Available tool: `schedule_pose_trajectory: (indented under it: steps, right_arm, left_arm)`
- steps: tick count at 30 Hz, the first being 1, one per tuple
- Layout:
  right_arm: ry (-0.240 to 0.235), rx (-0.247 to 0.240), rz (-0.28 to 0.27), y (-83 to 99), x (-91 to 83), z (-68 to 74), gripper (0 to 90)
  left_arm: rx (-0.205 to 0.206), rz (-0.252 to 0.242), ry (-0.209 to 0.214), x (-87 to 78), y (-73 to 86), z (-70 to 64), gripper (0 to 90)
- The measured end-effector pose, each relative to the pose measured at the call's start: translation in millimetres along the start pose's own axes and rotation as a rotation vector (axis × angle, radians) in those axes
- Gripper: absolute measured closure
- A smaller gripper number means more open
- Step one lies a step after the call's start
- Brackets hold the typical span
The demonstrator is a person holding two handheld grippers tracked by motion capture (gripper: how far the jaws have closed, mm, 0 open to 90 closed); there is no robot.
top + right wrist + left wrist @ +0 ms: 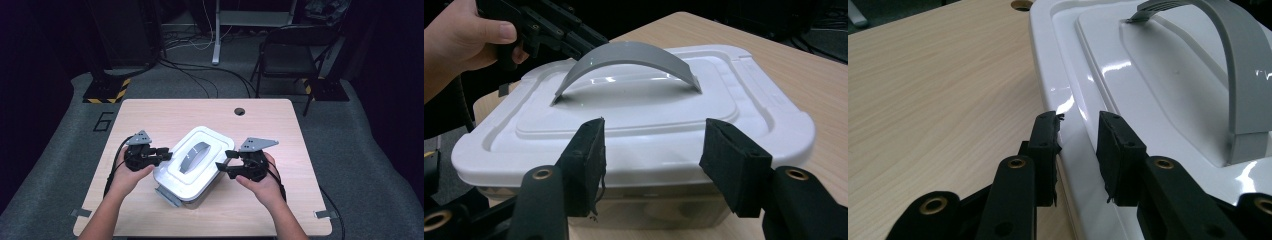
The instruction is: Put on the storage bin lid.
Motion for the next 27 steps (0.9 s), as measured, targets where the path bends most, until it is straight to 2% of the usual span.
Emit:
schedule_pose_trajectory:
  steps: [6,11,14,21,23,27]
  right_arm:
    - [-0.009,-0.027,0.037,-2.2,12.4,7.3,40.1]
    - [-0.022,-0.024,0.051,0.9,18.4,10.9,39.9]
    - [-0.033,-0.037,0.06,3.5,21.0,12.9,39.9]
    - [-0.063,-0.033,0.087,13.3,27.3,20.0,40.0]
    - [-0.061,-0.058,0.08,15.8,28.9,21.2,40.1]
    - [-0.051,-0.045,0.077,18.3,30.0,23.2,41.4]
  left_arm:
    - [0.023,0.014,-0.01,0.0,-0.4,-1.1,69.7]
    - [-0.011,0.005,0.006,0.3,-0.1,0.6,69.8]
    - [-0.013,0.006,0.004,0.6,-0.3,0.3,69.7]
    - [-0.01,0.008,0.006,0.9,0.5,-0.9,68.9]
    - [-0.012,0.014,0.014,0.5,0.9,-1.6,68.3]
    - [-0.016,0.012,0.014,0.6,1.2,-1.6,68.1]
Point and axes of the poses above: each handheld gripper's, and its own axes: x roughly forward along the jaws, y roughly out of its underside, z roughly to its left, the point moved 4 cm from there along x, roughly forward along the jaws, and after that the axes turned 13 degrees about y, right-handed, at the moved point
